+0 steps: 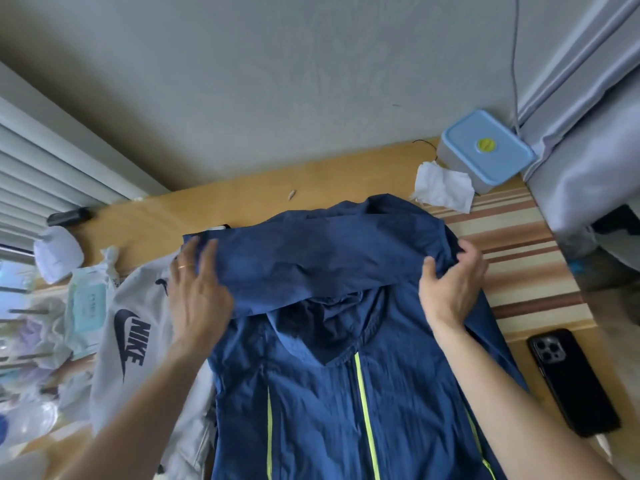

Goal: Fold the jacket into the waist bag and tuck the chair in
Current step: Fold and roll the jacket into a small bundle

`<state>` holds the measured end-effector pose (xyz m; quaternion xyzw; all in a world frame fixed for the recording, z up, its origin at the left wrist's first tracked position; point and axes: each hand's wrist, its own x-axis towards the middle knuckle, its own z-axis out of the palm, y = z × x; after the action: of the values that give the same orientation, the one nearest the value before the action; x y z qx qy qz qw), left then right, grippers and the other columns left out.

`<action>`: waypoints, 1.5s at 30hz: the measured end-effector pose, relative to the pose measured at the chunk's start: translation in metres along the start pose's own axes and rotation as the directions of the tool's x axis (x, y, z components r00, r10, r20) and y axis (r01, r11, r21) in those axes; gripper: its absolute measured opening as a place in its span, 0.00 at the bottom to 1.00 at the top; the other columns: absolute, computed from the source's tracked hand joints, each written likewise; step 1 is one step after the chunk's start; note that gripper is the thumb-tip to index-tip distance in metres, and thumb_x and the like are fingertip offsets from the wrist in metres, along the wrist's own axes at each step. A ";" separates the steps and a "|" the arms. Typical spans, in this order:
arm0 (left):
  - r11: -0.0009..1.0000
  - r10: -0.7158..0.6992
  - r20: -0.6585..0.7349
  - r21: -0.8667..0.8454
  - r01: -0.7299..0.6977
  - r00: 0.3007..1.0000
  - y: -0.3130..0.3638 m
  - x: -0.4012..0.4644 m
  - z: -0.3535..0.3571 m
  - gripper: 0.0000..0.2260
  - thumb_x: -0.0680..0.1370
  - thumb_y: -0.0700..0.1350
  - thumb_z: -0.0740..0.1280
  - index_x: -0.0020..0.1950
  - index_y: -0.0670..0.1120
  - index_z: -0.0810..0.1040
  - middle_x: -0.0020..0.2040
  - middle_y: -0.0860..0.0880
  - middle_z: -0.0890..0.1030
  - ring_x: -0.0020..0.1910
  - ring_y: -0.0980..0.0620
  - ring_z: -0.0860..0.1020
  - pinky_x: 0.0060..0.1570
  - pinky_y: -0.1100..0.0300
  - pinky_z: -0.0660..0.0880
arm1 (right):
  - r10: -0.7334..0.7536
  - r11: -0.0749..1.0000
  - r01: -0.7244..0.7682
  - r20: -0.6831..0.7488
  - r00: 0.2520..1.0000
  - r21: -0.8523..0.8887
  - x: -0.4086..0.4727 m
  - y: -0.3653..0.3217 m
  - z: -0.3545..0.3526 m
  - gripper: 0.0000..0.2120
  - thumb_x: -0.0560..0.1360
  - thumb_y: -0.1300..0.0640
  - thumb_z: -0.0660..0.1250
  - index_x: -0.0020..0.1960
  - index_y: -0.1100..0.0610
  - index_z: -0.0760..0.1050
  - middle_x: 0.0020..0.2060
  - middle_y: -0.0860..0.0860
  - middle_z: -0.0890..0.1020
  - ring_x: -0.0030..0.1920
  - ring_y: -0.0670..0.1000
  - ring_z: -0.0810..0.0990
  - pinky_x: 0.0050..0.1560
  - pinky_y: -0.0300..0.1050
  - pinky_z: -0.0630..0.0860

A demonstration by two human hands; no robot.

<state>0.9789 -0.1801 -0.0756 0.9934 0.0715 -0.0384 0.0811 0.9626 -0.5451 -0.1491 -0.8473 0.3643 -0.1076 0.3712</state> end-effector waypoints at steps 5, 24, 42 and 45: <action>0.912 0.209 0.412 0.246 -0.329 0.887 0.032 -0.019 0.053 0.26 0.84 0.56 0.52 0.83 0.57 0.53 0.84 0.45 0.51 0.82 0.42 0.53 0.78 0.42 0.55 | -0.228 0.824 0.485 0.611 0.758 -0.294 -0.016 0.010 0.008 0.28 0.81 0.50 0.64 0.78 0.57 0.64 0.78 0.58 0.65 0.79 0.61 0.60 0.76 0.57 0.62; 0.910 0.318 0.572 0.040 -0.413 0.756 0.157 -0.104 0.104 0.33 0.82 0.49 0.60 0.83 0.58 0.47 0.84 0.47 0.40 0.82 0.44 0.39 0.78 0.42 0.54 | -0.068 0.888 0.025 -0.078 0.995 -0.460 -0.007 0.070 -0.151 0.05 0.73 0.61 0.73 0.48 0.58 0.79 0.42 0.62 0.83 0.41 0.66 0.82 0.34 0.49 0.69; -0.278 -0.291 0.579 -0.813 0.512 0.762 0.107 -0.029 0.010 0.22 0.82 0.60 0.61 0.69 0.47 0.75 0.63 0.44 0.82 0.59 0.45 0.82 0.62 0.48 0.76 | -0.783 -0.129 0.976 0.586 -0.208 0.175 -0.077 -0.060 -0.007 0.07 0.73 0.66 0.66 0.38 0.59 0.79 0.34 0.54 0.81 0.44 0.59 0.80 0.43 0.49 0.75; -0.390 -0.363 0.681 -0.731 0.561 0.635 0.076 -0.024 0.018 0.27 0.80 0.60 0.65 0.76 0.49 0.70 0.73 0.46 0.75 0.70 0.43 0.75 0.70 0.46 0.71 | -0.697 -0.023 0.971 0.693 -0.187 0.239 -0.085 -0.026 0.001 0.07 0.70 0.68 0.67 0.42 0.60 0.82 0.41 0.56 0.86 0.58 0.63 0.82 0.57 0.55 0.79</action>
<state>0.9653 -0.2606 -0.0797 0.4533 0.4799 -0.0720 0.7477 0.9167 -0.4736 -0.1245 -0.8748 -0.4695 0.0460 0.1108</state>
